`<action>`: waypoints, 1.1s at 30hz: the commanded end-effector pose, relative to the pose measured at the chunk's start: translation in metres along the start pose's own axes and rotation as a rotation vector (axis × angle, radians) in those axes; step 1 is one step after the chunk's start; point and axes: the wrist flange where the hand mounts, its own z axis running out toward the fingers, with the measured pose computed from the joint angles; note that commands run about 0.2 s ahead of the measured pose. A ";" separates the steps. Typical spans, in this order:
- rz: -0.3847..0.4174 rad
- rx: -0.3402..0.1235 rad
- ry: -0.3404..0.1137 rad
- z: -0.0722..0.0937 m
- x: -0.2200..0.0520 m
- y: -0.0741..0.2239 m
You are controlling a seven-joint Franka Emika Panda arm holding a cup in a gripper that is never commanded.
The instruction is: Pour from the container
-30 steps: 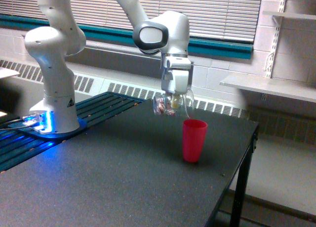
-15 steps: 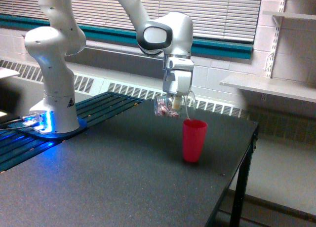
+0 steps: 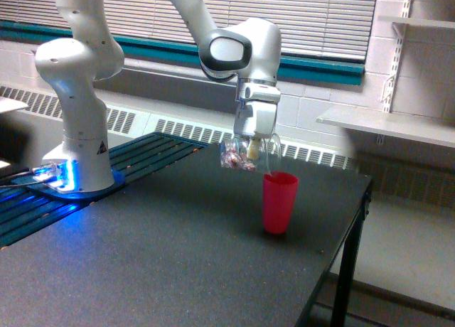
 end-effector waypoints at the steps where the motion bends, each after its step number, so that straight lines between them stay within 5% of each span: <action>1: -0.003 -0.027 -0.001 -0.001 0.005 0.000; 33: -0.057 -0.090 -0.026 0.002 0.011 -0.001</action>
